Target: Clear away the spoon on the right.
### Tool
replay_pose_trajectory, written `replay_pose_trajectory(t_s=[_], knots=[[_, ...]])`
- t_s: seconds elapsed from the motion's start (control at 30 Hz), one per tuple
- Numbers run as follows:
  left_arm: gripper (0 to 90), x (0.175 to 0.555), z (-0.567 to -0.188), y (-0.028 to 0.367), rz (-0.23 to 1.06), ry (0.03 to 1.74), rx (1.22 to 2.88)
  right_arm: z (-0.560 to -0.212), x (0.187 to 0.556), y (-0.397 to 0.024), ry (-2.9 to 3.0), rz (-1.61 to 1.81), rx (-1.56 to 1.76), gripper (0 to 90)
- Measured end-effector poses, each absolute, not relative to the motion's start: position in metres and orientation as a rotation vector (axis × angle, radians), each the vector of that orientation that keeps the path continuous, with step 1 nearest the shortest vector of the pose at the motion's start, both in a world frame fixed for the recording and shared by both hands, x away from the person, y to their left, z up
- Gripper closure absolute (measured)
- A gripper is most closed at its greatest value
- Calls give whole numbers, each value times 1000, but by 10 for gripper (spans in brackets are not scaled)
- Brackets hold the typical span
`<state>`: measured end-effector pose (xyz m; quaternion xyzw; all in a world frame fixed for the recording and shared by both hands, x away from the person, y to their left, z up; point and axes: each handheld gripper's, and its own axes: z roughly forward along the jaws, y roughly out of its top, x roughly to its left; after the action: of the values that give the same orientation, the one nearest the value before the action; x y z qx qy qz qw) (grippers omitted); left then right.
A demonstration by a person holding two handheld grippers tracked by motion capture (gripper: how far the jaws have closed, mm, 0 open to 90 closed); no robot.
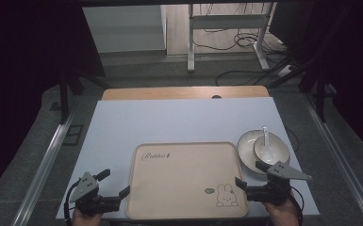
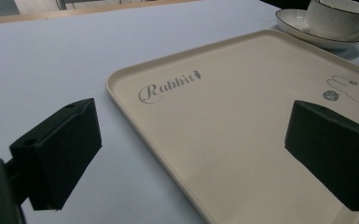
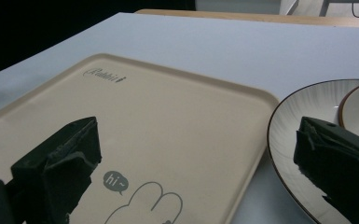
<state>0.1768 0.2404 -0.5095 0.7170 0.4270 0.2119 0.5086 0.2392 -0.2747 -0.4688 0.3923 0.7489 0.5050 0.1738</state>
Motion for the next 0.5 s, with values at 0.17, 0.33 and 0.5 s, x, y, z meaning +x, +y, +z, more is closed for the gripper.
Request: replay_pose_trajectory(t_s=[0.17,0.33,0.5], knots=[[34,176,-509,242,514,1029,1716,-463,241,-276,2103,1417,1101,2],[34,176,-509,241,505,1032,1716,-459,245,-279,2106,1408,1108,4],[34,176,-509,242,504,1038,1715,-454,249,-282,2114,1371,1117,4]])
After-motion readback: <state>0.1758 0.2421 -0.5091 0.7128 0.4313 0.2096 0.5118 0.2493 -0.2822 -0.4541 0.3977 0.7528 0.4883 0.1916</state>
